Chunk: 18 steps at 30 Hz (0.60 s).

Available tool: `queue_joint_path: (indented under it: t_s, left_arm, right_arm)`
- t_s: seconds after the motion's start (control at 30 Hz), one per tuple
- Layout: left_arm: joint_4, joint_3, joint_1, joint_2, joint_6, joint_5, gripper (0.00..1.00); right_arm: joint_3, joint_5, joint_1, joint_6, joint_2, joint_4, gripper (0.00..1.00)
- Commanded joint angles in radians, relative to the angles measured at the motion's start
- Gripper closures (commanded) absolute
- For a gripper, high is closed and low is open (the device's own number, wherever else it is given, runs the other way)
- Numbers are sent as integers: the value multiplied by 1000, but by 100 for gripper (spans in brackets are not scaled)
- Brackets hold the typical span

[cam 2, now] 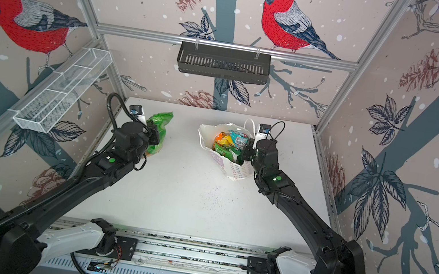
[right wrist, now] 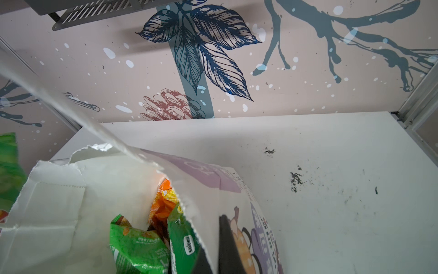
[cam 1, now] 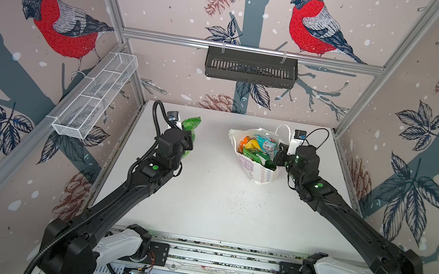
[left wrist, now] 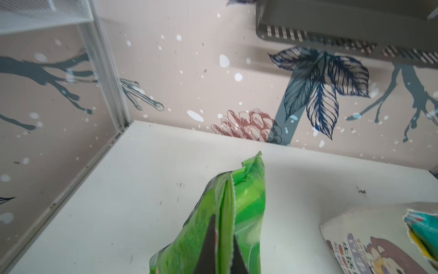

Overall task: Take the snacks out of the paper bag
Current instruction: Place the snack at the middle-left of the table.

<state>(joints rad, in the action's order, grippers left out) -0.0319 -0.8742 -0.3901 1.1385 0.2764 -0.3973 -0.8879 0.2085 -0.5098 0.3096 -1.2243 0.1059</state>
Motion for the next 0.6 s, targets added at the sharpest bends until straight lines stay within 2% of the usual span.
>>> queue_joint_path:
  t_s: [0.0,0.4,0.43,0.57]
  left_arm:
    - [77,-38,28,40,55,89,100]
    - [193,-144,158,196,79,319,100]
    - [197,-154,160,205,78,328,97]
    - [200,-173,161,220,48,386,46]
  right_arm:
    - [-1,-29,1,-10,2,8,100]
    - [-3,-41,1,-15,-18,6,100]
    - [-2,-43,1,-17,-20,6,100]
    - [-3,-44,1,-20,-24,2,100]
